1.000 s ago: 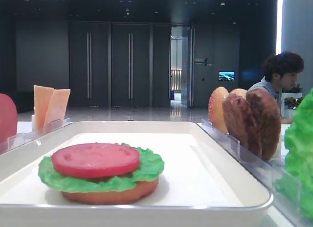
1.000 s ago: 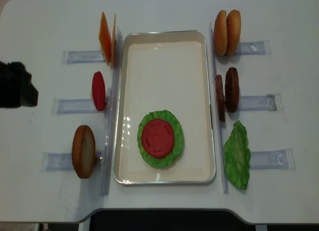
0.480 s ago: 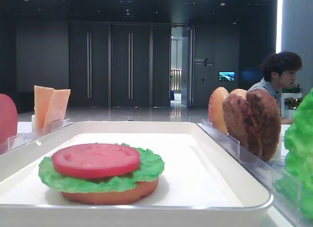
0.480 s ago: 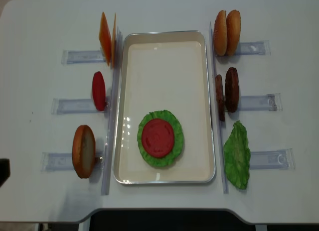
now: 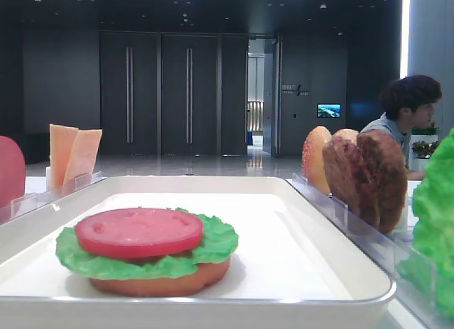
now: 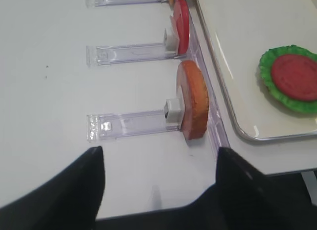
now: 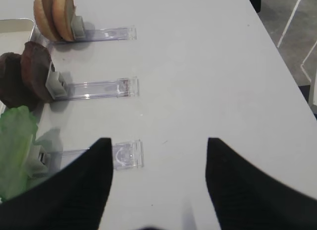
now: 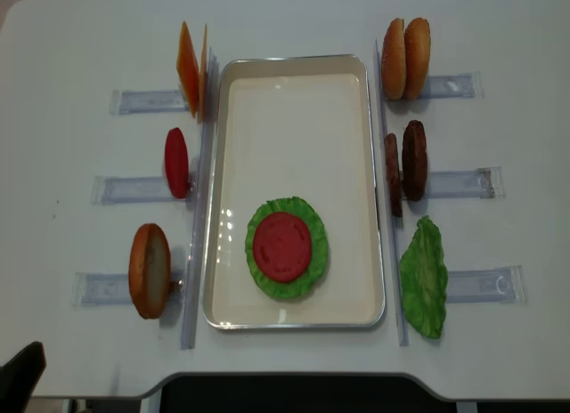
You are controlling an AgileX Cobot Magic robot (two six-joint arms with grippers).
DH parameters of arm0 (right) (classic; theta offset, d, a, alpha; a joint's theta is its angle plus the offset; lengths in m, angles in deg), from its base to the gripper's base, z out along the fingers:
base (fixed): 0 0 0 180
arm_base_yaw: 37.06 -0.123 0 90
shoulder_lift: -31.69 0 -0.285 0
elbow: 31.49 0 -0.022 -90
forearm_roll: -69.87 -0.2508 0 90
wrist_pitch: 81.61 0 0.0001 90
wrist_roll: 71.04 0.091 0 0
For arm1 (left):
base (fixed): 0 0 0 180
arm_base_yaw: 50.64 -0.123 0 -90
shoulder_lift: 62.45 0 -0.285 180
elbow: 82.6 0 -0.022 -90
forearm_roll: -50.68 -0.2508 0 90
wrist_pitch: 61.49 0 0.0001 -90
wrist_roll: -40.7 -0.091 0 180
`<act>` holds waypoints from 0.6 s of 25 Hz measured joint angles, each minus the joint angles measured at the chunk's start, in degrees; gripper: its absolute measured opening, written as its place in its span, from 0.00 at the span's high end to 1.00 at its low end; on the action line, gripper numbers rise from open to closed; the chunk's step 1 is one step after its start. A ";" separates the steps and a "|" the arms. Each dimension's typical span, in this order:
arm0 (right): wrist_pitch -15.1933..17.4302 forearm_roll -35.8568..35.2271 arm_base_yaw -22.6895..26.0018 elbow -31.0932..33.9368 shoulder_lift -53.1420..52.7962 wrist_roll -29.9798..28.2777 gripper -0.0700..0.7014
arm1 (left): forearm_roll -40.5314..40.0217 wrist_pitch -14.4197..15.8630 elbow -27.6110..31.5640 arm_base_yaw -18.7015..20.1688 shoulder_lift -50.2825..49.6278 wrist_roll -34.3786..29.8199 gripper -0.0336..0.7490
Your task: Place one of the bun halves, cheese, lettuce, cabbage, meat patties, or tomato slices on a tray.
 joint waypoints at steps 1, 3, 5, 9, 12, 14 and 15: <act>0.00 0.00 0.00 0.00 0.00 0.00 0.39 | 0.18 -1.00 0.65 0.00 0.98 0.00 0.27; 0.00 0.00 0.00 0.00 0.00 0.00 0.39 | 0.65 -2.46 1.44 0.00 2.56 -0.11 0.27; 0.00 0.00 0.00 0.00 0.00 0.00 0.39 | 0.83 -2.97 1.56 0.00 3.29 -0.22 0.27; 0.00 0.00 0.00 0.00 0.00 0.00 0.39 | 1.19 -3.51 1.56 0.00 3.31 -1.40 0.27; 0.00 0.00 0.00 0.00 0.00 0.00 0.39 | 2.14 -3.51 1.56 0.00 3.31 -2.97 0.27; 0.00 0.00 0.00 0.00 0.00 0.00 0.39 | 2.32 -3.51 1.56 0.00 3.31 -3.25 0.27; 0.00 0.00 0.00 0.00 0.00 0.00 0.39 | 2.38 -3.51 1.56 0.00 3.31 -3.30 0.27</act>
